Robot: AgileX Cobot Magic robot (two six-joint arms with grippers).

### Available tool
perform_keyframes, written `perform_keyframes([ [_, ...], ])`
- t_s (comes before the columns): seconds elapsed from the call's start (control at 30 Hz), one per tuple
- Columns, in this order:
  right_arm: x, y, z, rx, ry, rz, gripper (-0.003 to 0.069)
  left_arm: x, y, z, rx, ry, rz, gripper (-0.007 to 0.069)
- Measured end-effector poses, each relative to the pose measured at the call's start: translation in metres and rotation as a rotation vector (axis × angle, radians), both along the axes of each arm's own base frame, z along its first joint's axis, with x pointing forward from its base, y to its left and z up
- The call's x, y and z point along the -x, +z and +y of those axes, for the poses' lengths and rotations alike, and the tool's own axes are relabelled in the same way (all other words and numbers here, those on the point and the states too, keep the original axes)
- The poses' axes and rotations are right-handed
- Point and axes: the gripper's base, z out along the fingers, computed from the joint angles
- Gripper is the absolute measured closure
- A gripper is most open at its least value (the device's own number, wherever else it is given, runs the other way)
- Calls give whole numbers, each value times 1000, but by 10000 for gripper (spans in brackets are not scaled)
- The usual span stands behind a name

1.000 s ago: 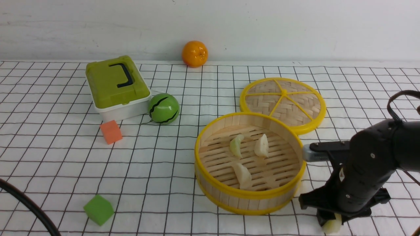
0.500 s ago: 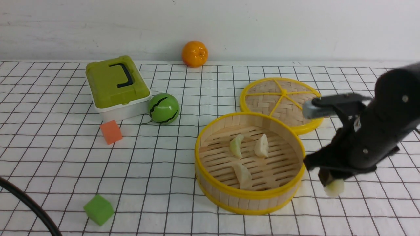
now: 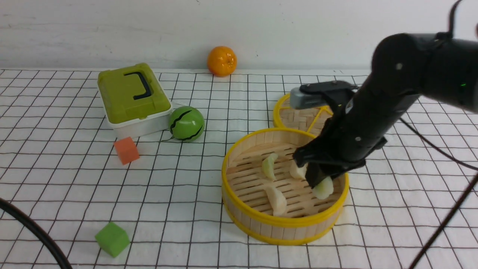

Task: Put the dumplings into the steamer on the table with the white tablecloth.
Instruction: 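Place the dumpling in the bamboo steamer basket with the right gripper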

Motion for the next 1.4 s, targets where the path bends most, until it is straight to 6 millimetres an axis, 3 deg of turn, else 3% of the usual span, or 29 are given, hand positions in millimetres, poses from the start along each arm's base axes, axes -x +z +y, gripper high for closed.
perform_keyframes([
  [0.17, -13, -31, 12, 36, 3, 25, 426, 0, 0, 0, 0, 0, 0, 510],
  [0.37, -24, -52, 14, 49, -30, 18, 426, 0, 0, 0, 0, 0, 0, 505],
  [0.53, -26, -56, 14, 58, -60, 12, 411, 0, 0, 0, 0, 0, 0, 498],
  [0.7, -25, -55, 11, 82, -83, 29, 318, 0, 0, 0, 0, 0, 0, 496],
  [0.77, -25, -43, 11, 105, -69, 77, 258, 0, 0, 0, 0, 0, 0, 496],
  [0.87, -23, -18, 11, 134, -16, 119, 239, 0, 0, 0, 0, 0, 0, 494],
  [0.93, -22, 5, 11, 118, 19, 77, 241, 0, 0, 0, 0, 0, 0, 491],
  [1.0, -13, 41, 9, 76, 64, -4, 258, 0, 0, 0, 0, 0, 0, 489],
  [1.13, 21, 110, -6, 9, 107, -162, 321, 0, 0, 0, 0, 0, 0, 483],
  [1.17, 23, 114, -7, 5, 106, -171, 325, 0, 0, 0, 0, 0, 0, 482],
  [1.23, 52, 150, -21, -27, 121, -266, 382, 0, 0, 0, 0, 0, 0, 480],
  [1.3, 82, 172, -35, -51, 126, -326, 440, 0, 0, 0, 0, 0, 0, 479],
  [1.33, 85, 174, -37, -53, 127, -332, 445, 0, 0, 0, 0, 0, 0, 479],
  [1.4, 119, 186, -53, -78, 124, -394, 500, 0, 0, 0, 0, 0, 0, 476],
])
